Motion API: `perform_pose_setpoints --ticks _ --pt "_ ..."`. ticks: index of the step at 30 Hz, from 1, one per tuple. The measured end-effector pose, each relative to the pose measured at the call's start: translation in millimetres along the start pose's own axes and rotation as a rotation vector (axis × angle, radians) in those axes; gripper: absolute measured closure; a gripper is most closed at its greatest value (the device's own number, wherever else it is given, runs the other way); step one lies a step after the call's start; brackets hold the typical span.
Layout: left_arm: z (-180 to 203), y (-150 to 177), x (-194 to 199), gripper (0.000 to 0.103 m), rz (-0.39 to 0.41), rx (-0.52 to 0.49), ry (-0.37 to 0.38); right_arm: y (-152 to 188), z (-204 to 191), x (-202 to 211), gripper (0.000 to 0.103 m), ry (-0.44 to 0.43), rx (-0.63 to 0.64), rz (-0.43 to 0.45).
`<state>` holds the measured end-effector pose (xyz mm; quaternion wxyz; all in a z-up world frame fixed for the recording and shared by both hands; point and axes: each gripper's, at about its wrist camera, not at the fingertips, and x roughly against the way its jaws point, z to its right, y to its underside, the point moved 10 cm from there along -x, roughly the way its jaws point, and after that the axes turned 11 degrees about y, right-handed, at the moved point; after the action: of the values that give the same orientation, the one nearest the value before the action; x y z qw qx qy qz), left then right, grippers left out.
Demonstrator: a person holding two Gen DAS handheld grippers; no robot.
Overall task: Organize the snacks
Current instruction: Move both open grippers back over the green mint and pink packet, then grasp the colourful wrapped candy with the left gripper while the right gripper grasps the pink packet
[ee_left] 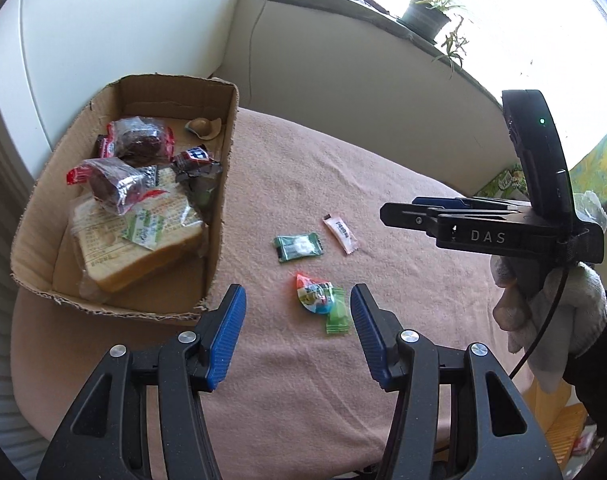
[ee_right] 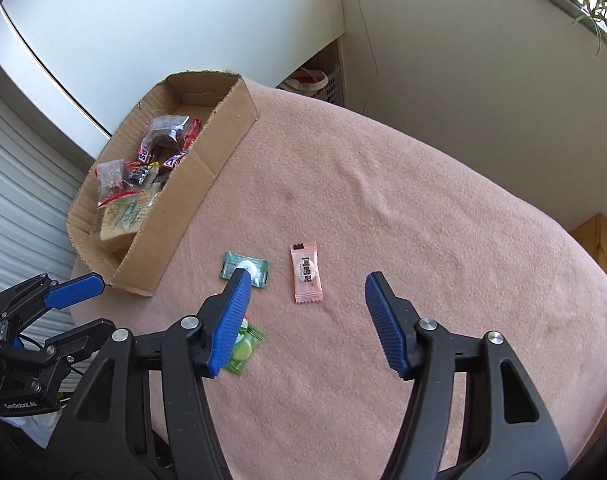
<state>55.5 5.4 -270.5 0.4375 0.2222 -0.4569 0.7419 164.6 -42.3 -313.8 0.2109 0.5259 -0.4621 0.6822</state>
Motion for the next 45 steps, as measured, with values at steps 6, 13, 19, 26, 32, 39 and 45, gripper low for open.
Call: perform_pose_setpoints --ticks 6,13,19,26,32,39,45 --pt "15.1 16.4 -25.6 0.050 -0.065 -0.007 0.021 11.6 9.4 -11.3 0.040 -0.004 -0.016 -0.023" --pt "17.3 23.2 -55.3 0.050 -0.120 -0.017 0.007 15.5 10.9 -18.4 0.041 -0.013 -0.015 -0.033" --pt "17.2 18.3 -77.9 0.050 -0.138 -0.039 -0.021 14.4 4.9 -32.3 0.054 -0.031 0.007 -0.061" --pt "10.2 16.6 -95.0 0.050 -0.148 -0.046 -0.044 7.2 -6.5 -50.3 0.054 -0.033 0.047 -0.090" --pt "7.5 15.9 -107.7 0.050 -0.162 -0.052 -0.053 4.9 -13.2 -66.2 0.054 -0.008 0.077 -0.117" --pt "6.6 18.4 -117.2 0.053 -0.162 -0.080 -0.091 1.2 -20.7 -81.1 0.054 0.018 0.091 -0.138" --pt "7.8 24.3 -124.3 0.065 -0.139 -0.105 -0.110 0.0 -28.7 -88.1 0.056 0.050 0.117 -0.143"
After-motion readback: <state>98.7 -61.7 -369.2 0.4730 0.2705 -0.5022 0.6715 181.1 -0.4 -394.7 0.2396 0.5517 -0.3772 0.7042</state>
